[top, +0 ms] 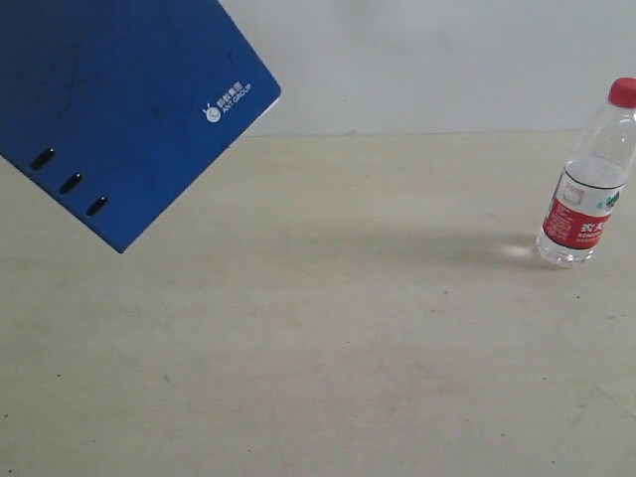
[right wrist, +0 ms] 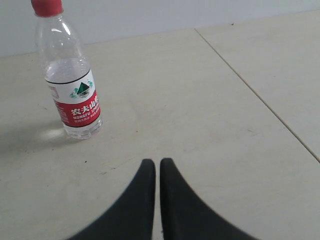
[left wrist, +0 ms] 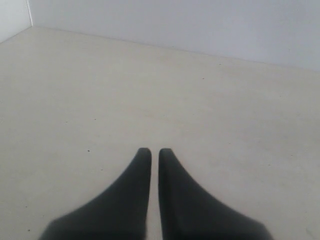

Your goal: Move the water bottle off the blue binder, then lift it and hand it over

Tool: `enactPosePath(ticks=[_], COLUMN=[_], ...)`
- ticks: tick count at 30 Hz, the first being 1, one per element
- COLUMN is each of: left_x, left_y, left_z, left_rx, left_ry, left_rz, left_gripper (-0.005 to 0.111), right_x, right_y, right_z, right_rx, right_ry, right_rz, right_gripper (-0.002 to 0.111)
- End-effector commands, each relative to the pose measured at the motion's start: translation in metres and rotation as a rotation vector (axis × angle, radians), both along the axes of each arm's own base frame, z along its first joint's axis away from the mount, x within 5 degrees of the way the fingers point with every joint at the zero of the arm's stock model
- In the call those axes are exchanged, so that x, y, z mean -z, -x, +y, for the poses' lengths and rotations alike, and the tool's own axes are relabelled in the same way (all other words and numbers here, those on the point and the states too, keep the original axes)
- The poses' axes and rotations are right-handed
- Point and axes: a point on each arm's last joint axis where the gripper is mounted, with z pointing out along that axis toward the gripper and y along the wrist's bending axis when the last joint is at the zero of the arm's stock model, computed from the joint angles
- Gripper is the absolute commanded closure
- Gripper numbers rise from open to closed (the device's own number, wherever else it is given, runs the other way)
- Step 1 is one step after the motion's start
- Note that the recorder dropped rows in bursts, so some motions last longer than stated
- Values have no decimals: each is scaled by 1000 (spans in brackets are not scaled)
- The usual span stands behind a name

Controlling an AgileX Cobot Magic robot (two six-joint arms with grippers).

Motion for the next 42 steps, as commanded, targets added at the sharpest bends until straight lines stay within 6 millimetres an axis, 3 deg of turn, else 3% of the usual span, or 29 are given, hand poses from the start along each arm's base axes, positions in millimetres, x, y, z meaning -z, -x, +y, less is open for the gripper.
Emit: enactPosePath(ticks=[1,19,24,28,37,41,42], left_x=[-1,-1,-1,-1,-1,-1,-1], left_y=[0,0,0,0,0,0,0], left_z=[0,0,0,0,0,0,0], left_rx=[0,0,0,0,0,0,0], left_ry=[-7,-7,-7,-7,-7,-7,-7], left_rz=[-17,-17,-17,-17,-17,-17,-17], left_gripper=[101,101,101,101,101,101,101], right_x=[0,-1,-12,-24,-36,-32,-24], right_y=[0,5,23,44,42,41,40], right_z=[0,-1,5,9,18,20,22], right_rx=[-4,7,-74,-98,-212,-234,-276], right_ry=[14,12,-19,108,138,132,141], right_rz=[-2,-17,-218,-393,-517,-475,-374], right_gripper=[107,107,107,107,107,107,107])
